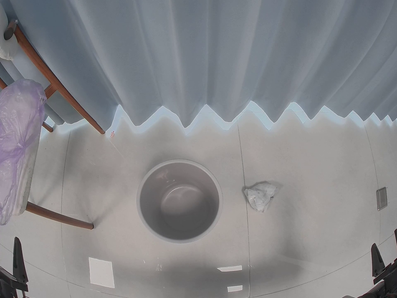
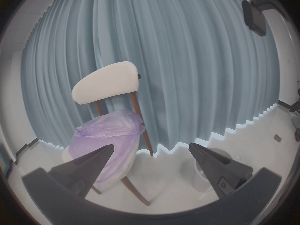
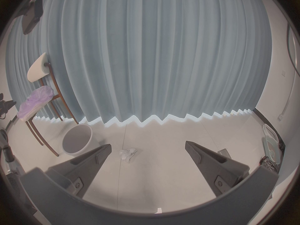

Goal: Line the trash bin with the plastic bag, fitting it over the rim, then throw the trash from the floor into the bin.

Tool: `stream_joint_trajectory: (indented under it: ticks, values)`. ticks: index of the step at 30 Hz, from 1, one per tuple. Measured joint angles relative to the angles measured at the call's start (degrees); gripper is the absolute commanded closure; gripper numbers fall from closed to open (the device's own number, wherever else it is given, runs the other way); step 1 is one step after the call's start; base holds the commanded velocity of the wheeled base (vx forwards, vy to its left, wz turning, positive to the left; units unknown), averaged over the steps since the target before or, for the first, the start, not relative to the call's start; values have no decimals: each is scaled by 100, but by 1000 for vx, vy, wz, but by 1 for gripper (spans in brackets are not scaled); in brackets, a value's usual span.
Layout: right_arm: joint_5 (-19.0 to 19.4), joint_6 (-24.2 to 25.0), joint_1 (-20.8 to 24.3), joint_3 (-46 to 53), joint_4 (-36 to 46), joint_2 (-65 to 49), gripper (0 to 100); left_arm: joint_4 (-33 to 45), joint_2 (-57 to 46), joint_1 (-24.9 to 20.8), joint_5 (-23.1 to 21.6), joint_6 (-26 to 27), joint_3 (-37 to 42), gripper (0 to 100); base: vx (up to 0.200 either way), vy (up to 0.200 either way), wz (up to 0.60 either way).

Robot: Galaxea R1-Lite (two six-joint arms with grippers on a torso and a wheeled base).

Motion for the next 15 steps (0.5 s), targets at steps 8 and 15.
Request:
stream_joint_trajectory:
  ticks: [8, 15]
  values:
    - [0, 0, 0, 0, 0, 0, 0, 564, 4, -21, -405, -11, -523, 0, 0, 0, 0]
    - [0, -2, 2, 0, 0, 0, 0, 694, 124, -21, -444, -11, -857, 0, 0, 0, 0]
